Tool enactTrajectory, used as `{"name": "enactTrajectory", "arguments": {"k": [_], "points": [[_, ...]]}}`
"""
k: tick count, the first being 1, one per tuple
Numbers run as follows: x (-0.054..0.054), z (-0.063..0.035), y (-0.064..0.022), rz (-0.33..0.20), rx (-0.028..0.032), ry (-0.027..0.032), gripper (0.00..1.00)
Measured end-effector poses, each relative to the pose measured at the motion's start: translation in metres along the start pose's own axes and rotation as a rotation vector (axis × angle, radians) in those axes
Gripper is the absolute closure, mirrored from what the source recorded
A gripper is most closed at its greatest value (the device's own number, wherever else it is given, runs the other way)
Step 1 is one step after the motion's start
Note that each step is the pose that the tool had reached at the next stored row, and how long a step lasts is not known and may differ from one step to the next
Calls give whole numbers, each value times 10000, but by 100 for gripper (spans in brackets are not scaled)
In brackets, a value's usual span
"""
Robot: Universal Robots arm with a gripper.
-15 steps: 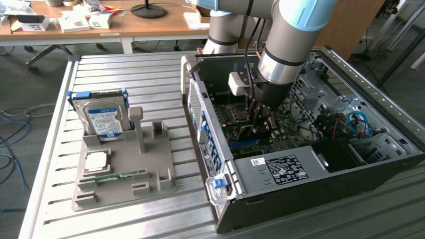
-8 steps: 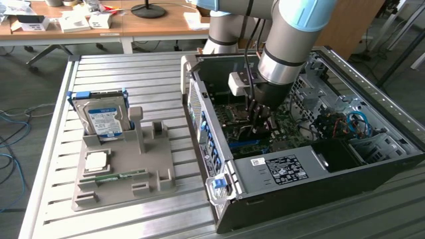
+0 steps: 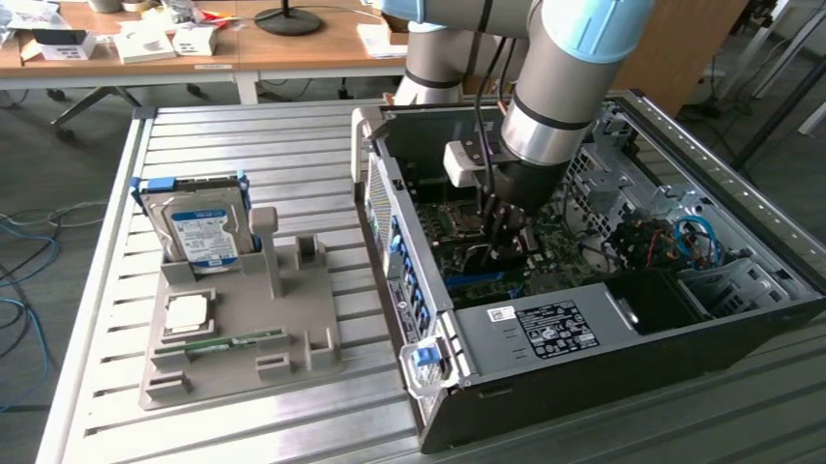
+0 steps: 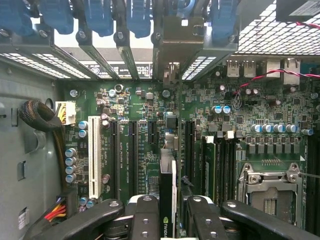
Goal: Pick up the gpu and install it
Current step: 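Insert the gpu into the slot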
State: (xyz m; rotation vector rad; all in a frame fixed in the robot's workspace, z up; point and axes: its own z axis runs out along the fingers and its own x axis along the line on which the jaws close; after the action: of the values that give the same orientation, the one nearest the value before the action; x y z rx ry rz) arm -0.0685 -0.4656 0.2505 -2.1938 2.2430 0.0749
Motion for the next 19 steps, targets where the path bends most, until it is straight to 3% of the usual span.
{"name": "enactTrajectory", "arguments": {"k": [19], "points": [[-1, -18, 1, -64, 19, -2, 74]]}}
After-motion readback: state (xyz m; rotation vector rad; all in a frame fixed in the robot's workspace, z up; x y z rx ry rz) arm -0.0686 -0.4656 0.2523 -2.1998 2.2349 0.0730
